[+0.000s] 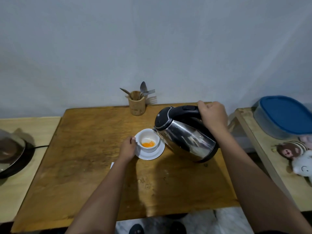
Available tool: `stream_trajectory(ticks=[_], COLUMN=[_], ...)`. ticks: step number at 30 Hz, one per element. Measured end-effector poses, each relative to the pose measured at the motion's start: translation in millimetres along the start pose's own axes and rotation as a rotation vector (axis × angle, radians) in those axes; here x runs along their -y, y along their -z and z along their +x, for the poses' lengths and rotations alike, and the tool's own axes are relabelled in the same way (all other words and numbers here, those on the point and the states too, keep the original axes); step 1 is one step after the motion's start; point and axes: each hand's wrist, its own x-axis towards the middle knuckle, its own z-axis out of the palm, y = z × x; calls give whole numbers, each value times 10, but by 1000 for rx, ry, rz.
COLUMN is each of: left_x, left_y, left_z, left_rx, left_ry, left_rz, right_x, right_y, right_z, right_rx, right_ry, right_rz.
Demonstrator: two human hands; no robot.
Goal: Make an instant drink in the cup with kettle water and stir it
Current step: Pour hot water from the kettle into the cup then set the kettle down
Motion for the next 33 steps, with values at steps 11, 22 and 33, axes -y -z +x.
stream_trajectory(ticks=[11, 22, 33], left_x=[5, -27, -14], left_y=[48, 22, 18], left_z=[-68, -92, -79], left_rx=[33, -4, -7], left_ry=[10, 19, 17], left_rz=[-29, 6, 43], right_x=[338, 455, 594], right_y=[-102, -192, -235], right_z=[20, 30, 50], right_rx=[175, 202, 225], right_ry=[197, 277, 318], right_rz=[-222, -324, -366])
